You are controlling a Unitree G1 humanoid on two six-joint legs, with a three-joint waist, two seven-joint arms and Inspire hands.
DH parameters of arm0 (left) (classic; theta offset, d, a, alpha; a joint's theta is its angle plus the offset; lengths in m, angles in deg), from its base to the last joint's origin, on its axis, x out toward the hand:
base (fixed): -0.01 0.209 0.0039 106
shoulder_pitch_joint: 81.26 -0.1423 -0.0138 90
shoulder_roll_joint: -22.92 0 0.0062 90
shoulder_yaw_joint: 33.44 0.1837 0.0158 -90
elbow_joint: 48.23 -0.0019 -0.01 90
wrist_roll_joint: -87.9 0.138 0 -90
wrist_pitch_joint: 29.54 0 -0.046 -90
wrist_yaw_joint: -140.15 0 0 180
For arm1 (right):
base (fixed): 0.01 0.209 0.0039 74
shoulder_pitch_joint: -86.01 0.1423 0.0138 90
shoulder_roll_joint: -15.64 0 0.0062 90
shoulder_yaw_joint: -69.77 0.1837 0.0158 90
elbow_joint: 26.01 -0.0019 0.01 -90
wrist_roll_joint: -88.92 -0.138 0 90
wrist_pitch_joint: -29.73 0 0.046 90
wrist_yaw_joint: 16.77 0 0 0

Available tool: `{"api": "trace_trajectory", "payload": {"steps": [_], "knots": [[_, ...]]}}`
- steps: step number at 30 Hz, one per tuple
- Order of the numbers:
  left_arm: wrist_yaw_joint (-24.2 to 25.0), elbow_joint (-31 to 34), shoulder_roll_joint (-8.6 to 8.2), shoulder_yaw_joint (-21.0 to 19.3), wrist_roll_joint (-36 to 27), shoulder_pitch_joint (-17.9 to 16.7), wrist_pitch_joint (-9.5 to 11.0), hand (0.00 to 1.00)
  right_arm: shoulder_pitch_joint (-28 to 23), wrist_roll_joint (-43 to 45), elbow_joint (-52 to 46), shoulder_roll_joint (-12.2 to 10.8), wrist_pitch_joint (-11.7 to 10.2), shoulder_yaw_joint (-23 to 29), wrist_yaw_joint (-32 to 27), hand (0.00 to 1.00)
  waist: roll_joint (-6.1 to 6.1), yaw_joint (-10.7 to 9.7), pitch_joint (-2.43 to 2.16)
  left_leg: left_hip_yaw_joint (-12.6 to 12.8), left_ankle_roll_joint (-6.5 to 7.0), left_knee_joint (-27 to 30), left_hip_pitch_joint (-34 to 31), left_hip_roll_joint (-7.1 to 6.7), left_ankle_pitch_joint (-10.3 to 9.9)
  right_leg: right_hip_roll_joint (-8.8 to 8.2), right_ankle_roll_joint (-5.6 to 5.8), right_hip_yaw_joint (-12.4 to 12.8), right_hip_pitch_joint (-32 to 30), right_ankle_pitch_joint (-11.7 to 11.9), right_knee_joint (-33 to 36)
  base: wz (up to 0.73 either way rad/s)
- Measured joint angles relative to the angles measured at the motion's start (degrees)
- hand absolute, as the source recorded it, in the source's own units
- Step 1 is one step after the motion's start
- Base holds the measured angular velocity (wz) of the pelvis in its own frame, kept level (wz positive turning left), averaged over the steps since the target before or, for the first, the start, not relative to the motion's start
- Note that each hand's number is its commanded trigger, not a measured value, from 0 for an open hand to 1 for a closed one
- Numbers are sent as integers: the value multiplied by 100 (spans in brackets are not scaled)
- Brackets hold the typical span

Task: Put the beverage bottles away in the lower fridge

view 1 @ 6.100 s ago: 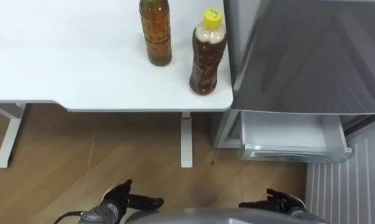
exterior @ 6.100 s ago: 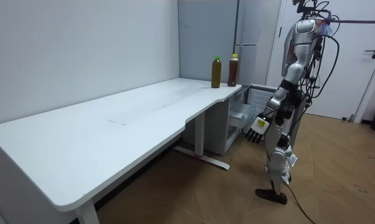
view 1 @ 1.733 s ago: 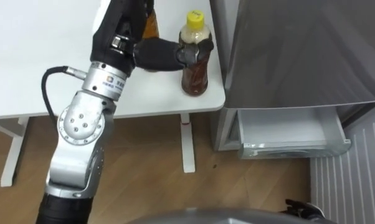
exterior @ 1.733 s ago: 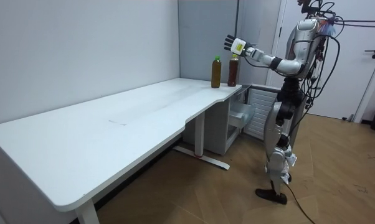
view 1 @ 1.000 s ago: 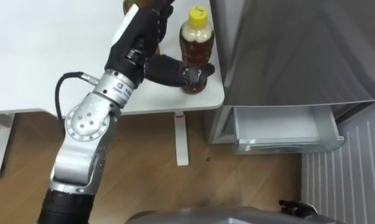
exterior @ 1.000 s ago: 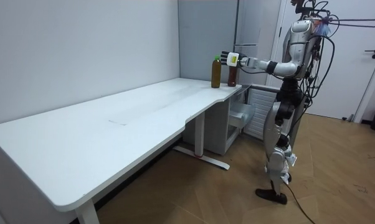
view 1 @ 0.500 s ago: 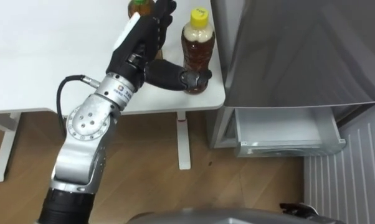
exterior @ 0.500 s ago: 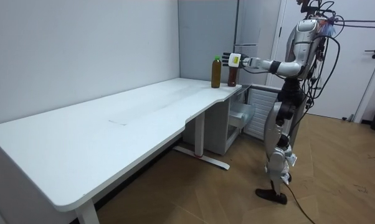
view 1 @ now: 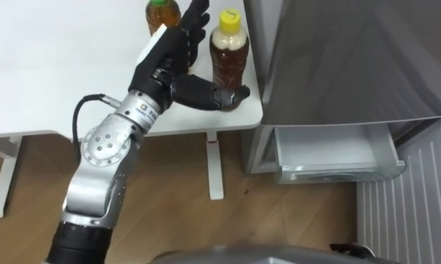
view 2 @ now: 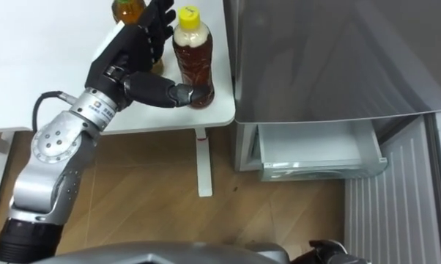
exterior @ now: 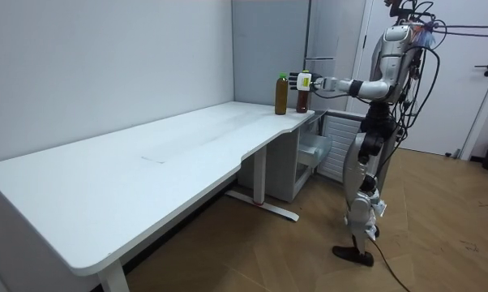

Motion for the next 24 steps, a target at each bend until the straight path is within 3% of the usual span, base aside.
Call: {"api": "trace_trajectory", "payload": {"steps": [8, 14, 17, 24], "knots": [[-44, -687, 1, -19, -46, 206, -22, 0, -108, 113, 0, 7, 174, -3, -133, 0, 162, -88, 18, 81, 0, 22, -21, 24, -2, 11, -6, 129, -89, 3, 96, -6], [-123, -782, 14, -25, -652, 614, -22, 0, -155, 471, -8, 7, 341, -3, 21, 0, 205, -70, 26, 116, 0, 8, -2, 24, -2, 10, -6, 154, -117, -1, 99, -3], [-134, -841, 27, -25, -813, 658, -47, 0, -166, 697, -12, 7, 420, -3, 107, 0, 245, -88, 13, 121, 0, 7, -1, 24, -1, 10, -7, 156, -125, -2, 99, 0], [-144, -1052, 49, -30, -909, 674, -99, 0, -243, 1104, -196, 3, 443, -3, 300, 0, 182, -95, 48, 152, 1, 12, 6, 23, 0, 8, -8, 187, -155, -7, 106, -1]]}}
